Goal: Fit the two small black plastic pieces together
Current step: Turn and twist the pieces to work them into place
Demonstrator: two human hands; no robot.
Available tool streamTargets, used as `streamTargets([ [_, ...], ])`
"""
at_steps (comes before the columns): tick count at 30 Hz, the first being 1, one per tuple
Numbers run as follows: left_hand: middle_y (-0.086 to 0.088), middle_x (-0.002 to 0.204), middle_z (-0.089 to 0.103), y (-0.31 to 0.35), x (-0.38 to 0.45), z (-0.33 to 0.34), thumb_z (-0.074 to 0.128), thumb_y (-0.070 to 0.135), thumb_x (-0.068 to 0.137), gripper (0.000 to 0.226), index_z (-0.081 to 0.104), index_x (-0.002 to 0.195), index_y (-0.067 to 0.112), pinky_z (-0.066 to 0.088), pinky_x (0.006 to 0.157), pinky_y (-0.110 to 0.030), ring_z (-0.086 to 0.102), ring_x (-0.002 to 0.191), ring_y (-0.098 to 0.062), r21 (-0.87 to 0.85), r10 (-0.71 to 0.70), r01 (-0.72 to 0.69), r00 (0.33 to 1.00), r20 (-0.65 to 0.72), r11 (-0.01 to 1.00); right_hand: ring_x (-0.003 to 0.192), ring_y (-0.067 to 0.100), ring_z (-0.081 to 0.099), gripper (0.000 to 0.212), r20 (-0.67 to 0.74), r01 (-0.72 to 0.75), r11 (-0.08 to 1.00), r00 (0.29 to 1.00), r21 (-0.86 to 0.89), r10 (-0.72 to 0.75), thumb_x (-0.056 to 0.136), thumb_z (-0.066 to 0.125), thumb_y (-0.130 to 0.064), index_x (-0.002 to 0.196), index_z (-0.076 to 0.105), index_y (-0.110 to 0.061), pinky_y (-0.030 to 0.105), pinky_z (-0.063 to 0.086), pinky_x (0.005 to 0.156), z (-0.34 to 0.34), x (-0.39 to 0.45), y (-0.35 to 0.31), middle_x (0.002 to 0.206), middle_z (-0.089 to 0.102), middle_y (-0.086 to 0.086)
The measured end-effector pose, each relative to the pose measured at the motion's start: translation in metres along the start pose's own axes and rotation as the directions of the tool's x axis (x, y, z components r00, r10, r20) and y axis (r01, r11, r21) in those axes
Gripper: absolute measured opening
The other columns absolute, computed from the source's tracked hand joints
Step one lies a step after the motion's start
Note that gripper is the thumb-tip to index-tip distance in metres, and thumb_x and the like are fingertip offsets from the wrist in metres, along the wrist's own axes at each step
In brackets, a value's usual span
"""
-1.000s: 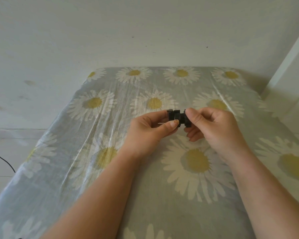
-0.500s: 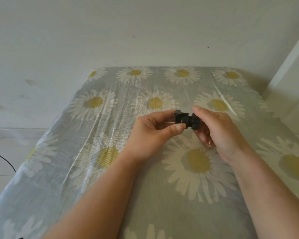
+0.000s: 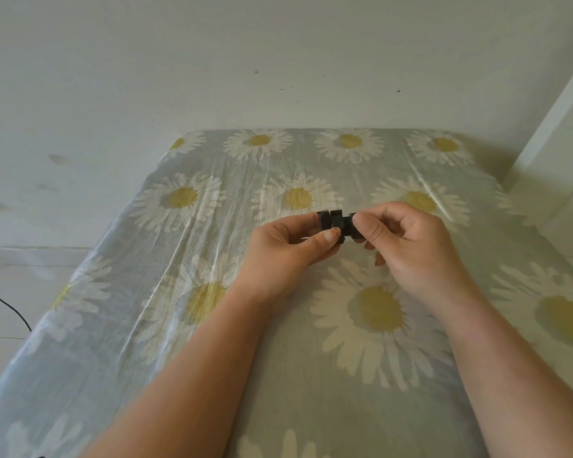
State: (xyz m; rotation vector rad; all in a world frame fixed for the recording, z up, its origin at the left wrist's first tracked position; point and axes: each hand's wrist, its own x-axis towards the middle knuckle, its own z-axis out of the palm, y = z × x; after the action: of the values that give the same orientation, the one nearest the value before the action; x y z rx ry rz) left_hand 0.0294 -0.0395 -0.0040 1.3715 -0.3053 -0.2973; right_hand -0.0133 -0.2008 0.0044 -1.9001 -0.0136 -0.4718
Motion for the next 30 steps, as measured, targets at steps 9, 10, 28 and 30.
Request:
streamTargets([
  [9,-0.003,0.095,0.076,0.0013,-0.0032,0.0025,0.070,0.007,0.078,0.026,0.071,0.101,0.019,0.054,0.083,-0.028,0.071,0.090,-0.018,0.073,0.076,-0.077,0.997,0.024,0.994,0.046,0.001,0.051,0.056,-0.050,-0.068,0.995,0.997,-0.078,0.064,0.074,0.046,-0.068,0.068,0.064,-0.015,0.015,0.041,0.047,-0.0017,0.0017,0.0008,0.052,0.062,-0.011],
  [10,-0.002,0.095,0.076,0.0015,-0.0036,0.0027,0.071,0.008,0.077,0.026,0.071,0.099,0.022,0.054,0.085,-0.029,0.071,0.090,-0.017,0.078,0.086,-0.088,0.996,0.030,0.993,0.045,0.002,0.050,0.060,-0.053,-0.070,0.994,0.996,-0.081,0.066,0.074,0.045,-0.069,0.066,0.064,-0.012,0.016,0.041,0.047,-0.0021,0.0019,0.0013,0.051,0.060,-0.007],
  [28,-0.002,0.096,0.076,0.0007,-0.0034,0.0041,0.072,0.013,0.073,0.027,0.071,0.100,0.019,0.054,0.084,-0.030,0.071,0.092,-0.019,0.038,0.118,-0.120,0.991,0.057,0.992,0.043,0.003,0.052,0.062,-0.033,-0.097,0.995,0.995,0.013,0.097,0.087,0.035,-0.066,0.064,0.062,-0.015,0.012,0.042,0.047,-0.0024,0.0026,0.0071,0.048,0.061,-0.005],
  [30,-0.007,0.096,0.076,-0.0001,-0.0015,0.0020,0.070,0.007,0.077,0.024,0.071,0.101,0.014,0.055,0.083,-0.028,0.071,0.091,-0.020,-0.038,0.069,-0.068,0.997,0.020,0.997,0.058,0.002,0.061,0.047,-0.079,-0.025,1.000,0.997,0.017,0.026,0.088,0.038,-0.063,0.082,0.065,-0.025,0.020,0.048,0.053,-0.0016,0.0024,0.0075,0.069,0.069,-0.011],
])
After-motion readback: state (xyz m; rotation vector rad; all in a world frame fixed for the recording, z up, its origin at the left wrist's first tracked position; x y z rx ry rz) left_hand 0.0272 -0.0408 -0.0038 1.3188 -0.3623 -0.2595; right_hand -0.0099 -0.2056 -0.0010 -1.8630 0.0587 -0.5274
